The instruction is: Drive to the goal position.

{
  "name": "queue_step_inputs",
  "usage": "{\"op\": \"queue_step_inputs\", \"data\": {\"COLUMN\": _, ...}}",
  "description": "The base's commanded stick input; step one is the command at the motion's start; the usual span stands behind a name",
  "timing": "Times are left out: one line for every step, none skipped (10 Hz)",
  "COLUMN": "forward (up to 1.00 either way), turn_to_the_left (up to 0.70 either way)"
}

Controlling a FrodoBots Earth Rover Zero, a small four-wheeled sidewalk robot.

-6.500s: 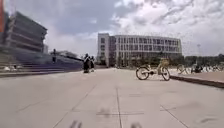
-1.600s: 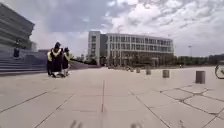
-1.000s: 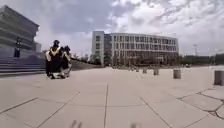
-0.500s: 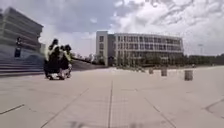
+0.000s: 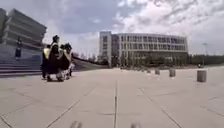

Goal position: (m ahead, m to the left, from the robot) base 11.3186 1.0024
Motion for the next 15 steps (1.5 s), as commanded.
{"op": "queue_step_inputs", "data": {"forward": 0.99, "turn_to_the_left": -0.31}}
{"op": "queue_step_inputs", "data": {"forward": 0.99, "turn_to_the_left": -0.40}}
{"op": "queue_step_inputs", "data": {"forward": 0.99, "turn_to_the_left": -0.40}}
{"op": "queue_step_inputs", "data": {"forward": 0.99, "turn_to_the_left": -0.40}}
{"op": "queue_step_inputs", "data": {"forward": 0.99, "turn_to_the_left": -0.40}}
{"op": "queue_step_inputs", "data": {"forward": 0.99, "turn_to_the_left": -0.40}}
{"op": "queue_step_inputs", "data": {"forward": 0.99, "turn_to_the_left": -0.40}}
{"op": "queue_step_inputs", "data": {"forward": 0.99, "turn_to_the_left": -0.31}}
{"op": "queue_step_inputs", "data": {"forward": 0.99, "turn_to_the_left": 0.06}}
{"op": "queue_step_inputs", "data": {"forward": 0.99, "turn_to_the_left": 0.06}}
{"op": "queue_step_inputs", "data": {"forward": 0.99, "turn_to_the_left": 0.06}}
{"op": "queue_step_inputs", "data": {"forward": 0.99, "turn_to_the_left": 0.06}}
{"op": "queue_step_inputs", "data": {"forward": 0.99, "turn_to_the_left": 0.06}}
{"op": "queue_step_inputs", "data": {"forward": 0.99, "turn_to_the_left": 0.06}}
{"op": "queue_step_inputs", "data": {"forward": 0.99, "turn_to_the_left": 0.06}}
